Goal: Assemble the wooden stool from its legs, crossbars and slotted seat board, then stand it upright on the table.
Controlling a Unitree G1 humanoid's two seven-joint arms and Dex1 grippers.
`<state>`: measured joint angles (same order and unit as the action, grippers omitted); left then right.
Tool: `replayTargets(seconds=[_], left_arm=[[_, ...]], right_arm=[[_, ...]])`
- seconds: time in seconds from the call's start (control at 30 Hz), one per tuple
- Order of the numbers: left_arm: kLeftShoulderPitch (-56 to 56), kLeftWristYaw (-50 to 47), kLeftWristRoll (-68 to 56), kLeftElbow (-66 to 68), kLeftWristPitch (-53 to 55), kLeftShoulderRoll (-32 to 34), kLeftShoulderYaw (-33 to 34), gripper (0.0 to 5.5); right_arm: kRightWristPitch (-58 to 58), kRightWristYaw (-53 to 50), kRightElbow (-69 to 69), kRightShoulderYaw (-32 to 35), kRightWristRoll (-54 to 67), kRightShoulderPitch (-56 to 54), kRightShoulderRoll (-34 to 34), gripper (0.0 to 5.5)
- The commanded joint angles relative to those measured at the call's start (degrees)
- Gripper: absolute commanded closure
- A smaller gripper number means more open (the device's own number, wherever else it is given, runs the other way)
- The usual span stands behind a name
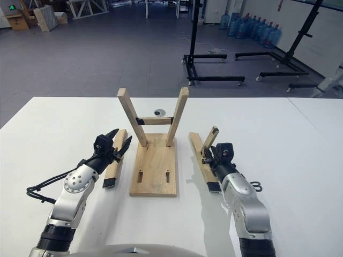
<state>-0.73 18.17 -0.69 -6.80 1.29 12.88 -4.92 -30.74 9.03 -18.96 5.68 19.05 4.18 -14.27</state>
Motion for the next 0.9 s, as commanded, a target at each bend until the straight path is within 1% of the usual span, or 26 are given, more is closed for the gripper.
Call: replayTargets(seconds=[0.03, 0.07, 0.2, 0.4, 0.67, 0.9], left_arm=[[-1.0, -0.7, 0.7, 1.0, -1.0, -0.1, 0.0, 2.67], [-1.0, -0.8, 0.6, 1.2, -1.2, -0.2, 0.1, 2.67], [-0.7, -1.1, -0.1, 1.3, -1.6, 0.0, 1.0, 2.67], [-1.2, -1.6, 0.3, 2.5, -2.3, 0.4, 2.2, 2.67], [-2.0, -2.2, 1.0, 4.7, -3.6, -0.3, 1.7, 2.67], [-3.1, -2.1, 1.5, 6.4, -4.5, -0.2, 1.0, 2.67]], right_arm=[[0.5, 0.2, -0.8, 2.2, 0.9, -2.1, 0.3, 3.39], [0.4, 0.4, -0.9, 2.6, 1.2, -2.3, 0.3, 3.27], [0.5, 1.8, -2.2, 4.7, 2.5, -3.2, -0.9, 3.27], [-0.5, 2.9, -5.8, 7.9, 6.5, -8.5, -1.9, 3.27], [-0.6, 2.1, -4.6, 9.0, 7.3, -13.9, -2.4, 3.27], [-2.3, -1.7, -2.0, 7.6, 4.7, -23.9, -3.2, 3.27]])
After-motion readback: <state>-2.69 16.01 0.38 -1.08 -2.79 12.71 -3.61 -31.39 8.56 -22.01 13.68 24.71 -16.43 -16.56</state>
